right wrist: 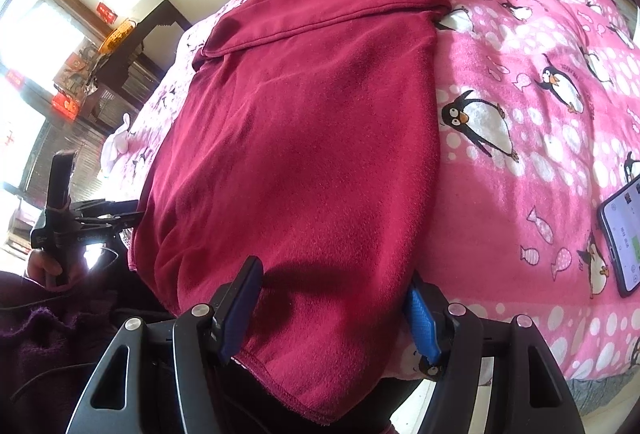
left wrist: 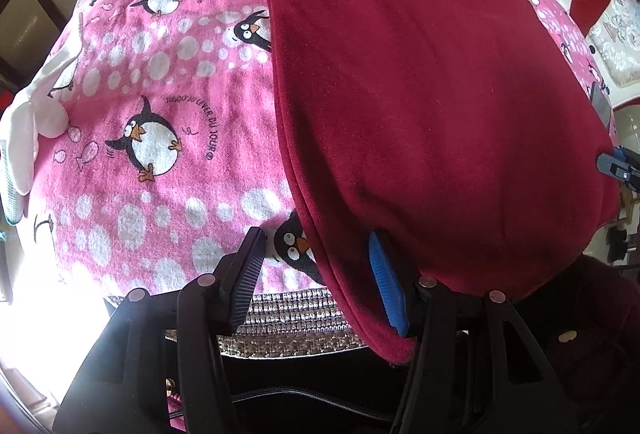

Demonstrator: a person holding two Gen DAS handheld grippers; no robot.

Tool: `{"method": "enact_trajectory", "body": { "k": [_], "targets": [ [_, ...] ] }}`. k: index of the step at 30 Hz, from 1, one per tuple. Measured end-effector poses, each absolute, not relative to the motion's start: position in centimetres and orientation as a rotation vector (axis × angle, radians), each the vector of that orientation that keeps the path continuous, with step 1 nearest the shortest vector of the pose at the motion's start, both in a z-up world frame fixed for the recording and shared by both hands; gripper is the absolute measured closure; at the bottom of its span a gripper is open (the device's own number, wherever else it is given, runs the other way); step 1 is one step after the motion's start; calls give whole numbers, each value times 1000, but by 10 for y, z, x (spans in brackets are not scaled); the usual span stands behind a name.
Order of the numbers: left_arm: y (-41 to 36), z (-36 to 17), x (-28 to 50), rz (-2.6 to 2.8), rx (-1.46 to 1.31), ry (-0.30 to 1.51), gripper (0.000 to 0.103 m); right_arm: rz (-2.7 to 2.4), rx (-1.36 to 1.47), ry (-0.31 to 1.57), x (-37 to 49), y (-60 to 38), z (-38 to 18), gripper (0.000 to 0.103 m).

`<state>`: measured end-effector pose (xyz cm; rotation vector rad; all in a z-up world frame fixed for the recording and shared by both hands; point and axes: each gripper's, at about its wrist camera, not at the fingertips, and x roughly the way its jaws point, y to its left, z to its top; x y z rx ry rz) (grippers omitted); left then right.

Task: Fold small clothes
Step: 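Move the left tool to the shirt hem and grasp it, then lift the held hem with the left tool and fold it toward the collar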

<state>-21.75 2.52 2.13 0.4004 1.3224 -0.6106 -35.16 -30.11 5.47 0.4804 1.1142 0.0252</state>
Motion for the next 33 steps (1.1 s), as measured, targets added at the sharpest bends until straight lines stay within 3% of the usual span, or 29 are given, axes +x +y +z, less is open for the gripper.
{"method": "enact_trajectory", "body": {
  "k": [1, 4, 7, 9, 11, 21, 33],
  "targets": [
    [24, 21, -216, -624, 401, 1327, 50, 28, 465, 1113, -351, -300, 55, 59],
    [22, 21, -213, -666, 408, 1330, 53, 41, 488, 1099, -350, -302, 55, 82],
    [17, 23, -211, -726, 398, 1334, 78, 63, 497, 1093, -348, -304, 57, 88],
    [11, 26, -208, -744, 390, 1331, 93, 81, 496, 1073, -345, -304, 62, 89],
    [10, 32, -197, -759, 339, 1338, 95, 110, 520, 1034, -341, -308, 72, 89],
    [-5, 82, -122, -777, 137, 1220, 97, 128, 562, 868, -304, -341, 113, 93],
    [-22, 105, -38, -692, 0, 1095, 97, 11, 562, 741, -228, -388, 131, 93]
  ]
}}
